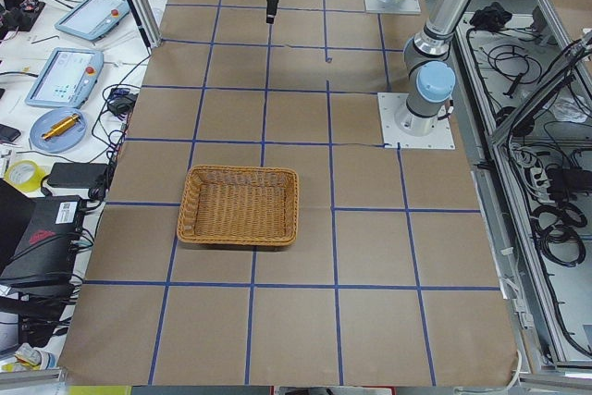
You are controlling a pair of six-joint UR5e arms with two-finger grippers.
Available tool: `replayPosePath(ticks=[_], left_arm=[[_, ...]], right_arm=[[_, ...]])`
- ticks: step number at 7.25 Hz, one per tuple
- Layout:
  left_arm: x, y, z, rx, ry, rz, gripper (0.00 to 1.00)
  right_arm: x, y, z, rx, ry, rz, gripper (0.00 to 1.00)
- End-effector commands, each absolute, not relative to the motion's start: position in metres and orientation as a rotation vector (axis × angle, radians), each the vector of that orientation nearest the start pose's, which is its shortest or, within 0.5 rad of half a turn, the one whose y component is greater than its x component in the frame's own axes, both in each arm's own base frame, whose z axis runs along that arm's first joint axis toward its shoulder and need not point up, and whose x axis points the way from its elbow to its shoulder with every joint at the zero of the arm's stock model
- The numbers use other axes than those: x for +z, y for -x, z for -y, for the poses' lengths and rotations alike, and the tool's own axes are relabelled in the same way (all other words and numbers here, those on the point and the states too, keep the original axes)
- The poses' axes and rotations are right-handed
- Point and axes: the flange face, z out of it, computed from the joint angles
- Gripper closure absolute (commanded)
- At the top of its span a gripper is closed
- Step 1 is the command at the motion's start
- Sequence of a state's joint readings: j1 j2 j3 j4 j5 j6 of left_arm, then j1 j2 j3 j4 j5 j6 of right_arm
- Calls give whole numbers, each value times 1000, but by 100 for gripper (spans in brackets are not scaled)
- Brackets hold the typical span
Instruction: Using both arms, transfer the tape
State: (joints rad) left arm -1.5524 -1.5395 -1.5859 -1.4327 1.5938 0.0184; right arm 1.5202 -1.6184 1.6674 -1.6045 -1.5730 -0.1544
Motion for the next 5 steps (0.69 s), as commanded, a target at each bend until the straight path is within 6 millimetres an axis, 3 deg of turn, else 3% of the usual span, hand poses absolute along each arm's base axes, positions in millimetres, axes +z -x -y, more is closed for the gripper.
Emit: replayPosePath(ticks=[1, 5], left_arm=[[511, 122, 495, -240, 3, -3107, 0], [510, 122, 495, -238, 3, -3107, 0]], right_arm=[[465, -109, 476, 32, 161, -3138, 0], [463, -108, 478, 34, 154, -3138, 0]])
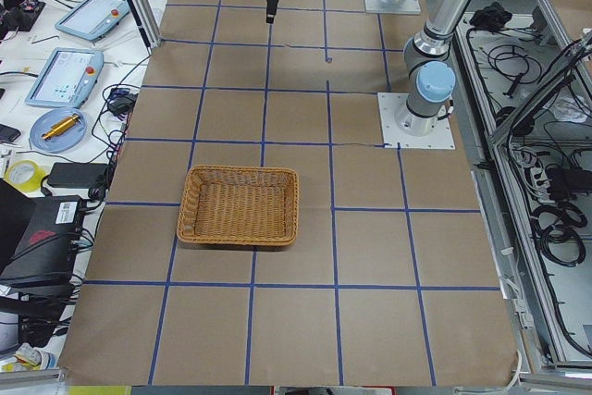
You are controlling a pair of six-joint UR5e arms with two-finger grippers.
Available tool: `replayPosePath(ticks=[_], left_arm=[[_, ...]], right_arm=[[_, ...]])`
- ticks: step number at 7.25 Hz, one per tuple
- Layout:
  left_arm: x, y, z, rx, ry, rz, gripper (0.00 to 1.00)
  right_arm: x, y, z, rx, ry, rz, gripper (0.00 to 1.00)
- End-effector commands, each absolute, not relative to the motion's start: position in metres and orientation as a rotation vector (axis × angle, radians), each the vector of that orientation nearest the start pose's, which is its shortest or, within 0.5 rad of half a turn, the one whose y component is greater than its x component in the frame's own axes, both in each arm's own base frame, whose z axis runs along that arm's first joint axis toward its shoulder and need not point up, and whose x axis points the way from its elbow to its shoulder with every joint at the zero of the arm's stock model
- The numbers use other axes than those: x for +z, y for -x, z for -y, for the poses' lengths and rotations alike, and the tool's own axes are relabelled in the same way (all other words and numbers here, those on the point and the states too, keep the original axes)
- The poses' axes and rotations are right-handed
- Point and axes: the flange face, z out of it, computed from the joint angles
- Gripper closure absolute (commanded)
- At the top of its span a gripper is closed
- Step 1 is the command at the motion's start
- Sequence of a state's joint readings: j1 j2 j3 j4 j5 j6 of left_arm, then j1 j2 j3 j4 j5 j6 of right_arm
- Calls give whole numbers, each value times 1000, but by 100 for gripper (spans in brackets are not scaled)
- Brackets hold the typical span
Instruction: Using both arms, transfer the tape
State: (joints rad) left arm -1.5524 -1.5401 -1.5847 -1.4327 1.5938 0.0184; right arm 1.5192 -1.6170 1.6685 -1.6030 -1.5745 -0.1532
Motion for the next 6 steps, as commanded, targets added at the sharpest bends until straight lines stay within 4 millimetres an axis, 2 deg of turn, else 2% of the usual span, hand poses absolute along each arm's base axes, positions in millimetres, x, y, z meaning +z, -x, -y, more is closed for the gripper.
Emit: replayPosePath(ticks=[1, 2, 3, 4, 5, 6], left_arm=[[511, 122, 495, -240, 3, -3105, 0], [511, 122, 495, -240, 3, -3107, 0], [511, 122, 495, -240, 3, -3107, 0], [510, 122, 496, -238, 3, -3107, 0], [510, 118, 497, -219, 36, -3109, 0], [518, 117, 501, -193, 48, -3109, 0]], right_arm=[[465, -99, 483, 3, 138, -3141, 0], [465, -81, 490, -28, 73, -3146, 0], [460, -33, 501, -30, -52, -3148, 0], [458, 23, 502, -23, -156, -3143, 0], [448, 68, 502, 12, -206, -3134, 0], [430, 113, 505, 55, -216, -3120, 0]])
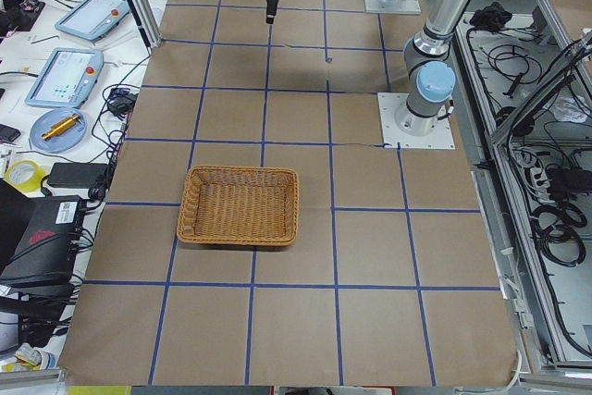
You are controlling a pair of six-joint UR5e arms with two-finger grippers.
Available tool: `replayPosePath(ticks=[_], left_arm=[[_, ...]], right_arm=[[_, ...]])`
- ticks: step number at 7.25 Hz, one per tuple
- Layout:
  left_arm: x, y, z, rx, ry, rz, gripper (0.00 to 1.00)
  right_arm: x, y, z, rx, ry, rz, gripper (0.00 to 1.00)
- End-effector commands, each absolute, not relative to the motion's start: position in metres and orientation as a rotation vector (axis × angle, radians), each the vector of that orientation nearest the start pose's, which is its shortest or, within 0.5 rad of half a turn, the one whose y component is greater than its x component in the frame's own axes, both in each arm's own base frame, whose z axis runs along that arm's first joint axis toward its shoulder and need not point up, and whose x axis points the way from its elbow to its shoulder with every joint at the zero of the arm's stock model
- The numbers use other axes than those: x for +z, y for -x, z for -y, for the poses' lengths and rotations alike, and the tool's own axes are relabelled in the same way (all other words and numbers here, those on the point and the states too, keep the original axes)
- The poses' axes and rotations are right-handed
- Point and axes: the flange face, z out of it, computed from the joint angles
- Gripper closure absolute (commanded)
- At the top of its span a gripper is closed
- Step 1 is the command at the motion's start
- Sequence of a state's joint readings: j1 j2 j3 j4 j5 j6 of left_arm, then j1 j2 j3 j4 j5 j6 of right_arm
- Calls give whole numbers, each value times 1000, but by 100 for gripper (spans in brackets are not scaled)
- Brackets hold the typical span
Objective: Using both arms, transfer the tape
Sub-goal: 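Reach the right gripper into the yellow basket and grasp the yellow tape roll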
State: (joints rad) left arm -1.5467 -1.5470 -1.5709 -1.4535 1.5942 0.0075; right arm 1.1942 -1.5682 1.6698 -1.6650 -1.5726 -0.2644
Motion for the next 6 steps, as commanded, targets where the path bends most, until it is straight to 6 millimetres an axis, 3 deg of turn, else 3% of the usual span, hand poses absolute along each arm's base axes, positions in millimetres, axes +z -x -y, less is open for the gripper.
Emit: replayPosePath(ticks=[1, 2, 3, 6], left_arm=[[527, 116, 506, -167, 50, -3111, 0], [523, 118, 506, -153, 45, -3112, 0], [520, 119, 505, -152, 40, -3112, 0], [519, 118, 505, -145, 42, -3112, 0]], right_arm=[[407, 174, 504, 76, -229, -3103, 0], [379, 238, 503, 30, -232, -3112, 0], [345, 278, 503, -29, -198, -3138, 0], [269, 315, 464, 5, -298, -3104, 0]])
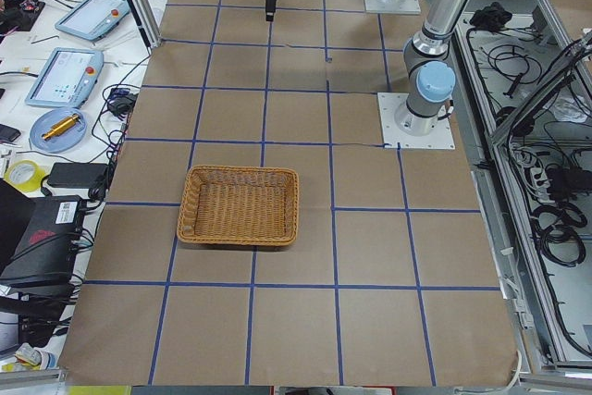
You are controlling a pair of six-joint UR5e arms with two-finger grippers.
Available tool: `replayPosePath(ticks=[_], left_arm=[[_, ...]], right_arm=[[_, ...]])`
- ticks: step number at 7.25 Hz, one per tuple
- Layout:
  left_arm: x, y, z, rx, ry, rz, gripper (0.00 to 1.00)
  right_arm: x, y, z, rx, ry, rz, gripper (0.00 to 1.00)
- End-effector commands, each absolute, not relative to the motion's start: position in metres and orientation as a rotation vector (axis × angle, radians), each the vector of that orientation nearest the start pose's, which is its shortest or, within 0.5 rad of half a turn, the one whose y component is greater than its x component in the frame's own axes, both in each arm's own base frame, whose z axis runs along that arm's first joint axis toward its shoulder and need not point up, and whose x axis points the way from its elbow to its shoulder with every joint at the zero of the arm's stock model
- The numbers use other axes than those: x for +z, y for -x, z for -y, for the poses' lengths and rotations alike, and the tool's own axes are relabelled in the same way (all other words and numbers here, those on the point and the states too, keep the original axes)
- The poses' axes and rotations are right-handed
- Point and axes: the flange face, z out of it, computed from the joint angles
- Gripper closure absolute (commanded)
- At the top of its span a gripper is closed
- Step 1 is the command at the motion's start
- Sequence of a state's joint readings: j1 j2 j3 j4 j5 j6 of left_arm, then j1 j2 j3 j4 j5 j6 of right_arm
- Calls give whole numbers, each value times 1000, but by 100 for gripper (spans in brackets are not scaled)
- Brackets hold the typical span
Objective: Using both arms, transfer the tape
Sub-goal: 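Reach the right gripper into the yellow basket and grasp the yellow tape roll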
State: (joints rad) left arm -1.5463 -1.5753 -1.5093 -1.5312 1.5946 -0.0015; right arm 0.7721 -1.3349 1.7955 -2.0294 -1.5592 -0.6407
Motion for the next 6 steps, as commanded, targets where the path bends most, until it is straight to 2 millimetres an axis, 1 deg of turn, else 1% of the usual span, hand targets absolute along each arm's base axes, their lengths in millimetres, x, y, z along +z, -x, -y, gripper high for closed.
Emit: replayPosePath(ticks=[1, 3, 5, 6], left_arm=[[519, 118, 505, -145, 42, -3112, 0], [517, 120, 505, -141, 37, -3116, 0], [517, 120, 505, -143, 37, -3116, 0], [517, 120, 505, -143, 37, -3116, 0]], right_arm=[[255, 323, 456, 21, -321, -3114, 0], [236, 326, 451, 55, -340, -3085, 1], [237, 329, 453, 31, -354, -3082, 54], [240, 329, 453, 23, -350, -3086, 68]])
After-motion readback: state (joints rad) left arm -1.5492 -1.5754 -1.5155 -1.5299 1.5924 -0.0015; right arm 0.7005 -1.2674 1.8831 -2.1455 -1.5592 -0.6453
